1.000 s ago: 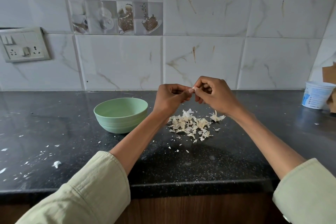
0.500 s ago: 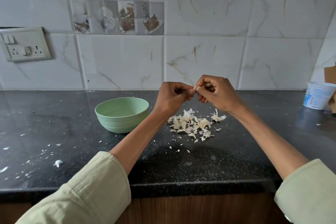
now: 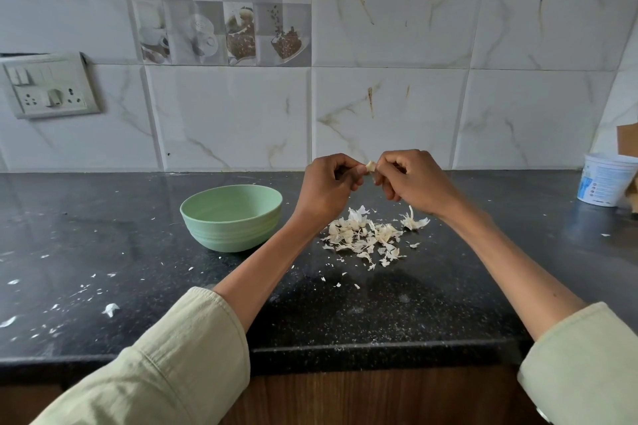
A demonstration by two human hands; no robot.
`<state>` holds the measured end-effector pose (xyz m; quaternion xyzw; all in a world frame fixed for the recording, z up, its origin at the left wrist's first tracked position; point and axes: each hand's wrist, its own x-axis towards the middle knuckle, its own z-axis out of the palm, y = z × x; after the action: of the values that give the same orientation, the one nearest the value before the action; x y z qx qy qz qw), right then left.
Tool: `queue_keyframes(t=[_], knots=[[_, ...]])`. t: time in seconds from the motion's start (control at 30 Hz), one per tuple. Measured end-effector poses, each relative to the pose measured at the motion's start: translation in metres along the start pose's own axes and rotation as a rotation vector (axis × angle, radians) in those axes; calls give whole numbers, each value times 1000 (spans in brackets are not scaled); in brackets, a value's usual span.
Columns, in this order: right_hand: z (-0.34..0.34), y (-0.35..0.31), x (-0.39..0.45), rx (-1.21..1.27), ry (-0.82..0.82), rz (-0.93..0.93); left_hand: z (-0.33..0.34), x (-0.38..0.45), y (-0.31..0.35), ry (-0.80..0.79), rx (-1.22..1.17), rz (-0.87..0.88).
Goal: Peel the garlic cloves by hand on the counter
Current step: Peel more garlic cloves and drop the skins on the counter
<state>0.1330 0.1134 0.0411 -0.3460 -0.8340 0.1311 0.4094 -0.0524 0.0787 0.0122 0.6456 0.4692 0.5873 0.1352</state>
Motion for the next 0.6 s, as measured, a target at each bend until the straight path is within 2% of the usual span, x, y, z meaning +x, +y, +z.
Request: queue_keyframes(t=[0.13,0.27,0.4,0.6], knots=[[-3,1,-1,33,-4,52,1,-2,1,-7,41,12],[-9,0,0,101,22,-12,0,-2,1,-1,39,11],[-10,2,2,202,-35,-29,-1,0,-1,-8,46,12],[-13,7,4,317,-37,-46,-5,-1,3,-98,-179,-35]])
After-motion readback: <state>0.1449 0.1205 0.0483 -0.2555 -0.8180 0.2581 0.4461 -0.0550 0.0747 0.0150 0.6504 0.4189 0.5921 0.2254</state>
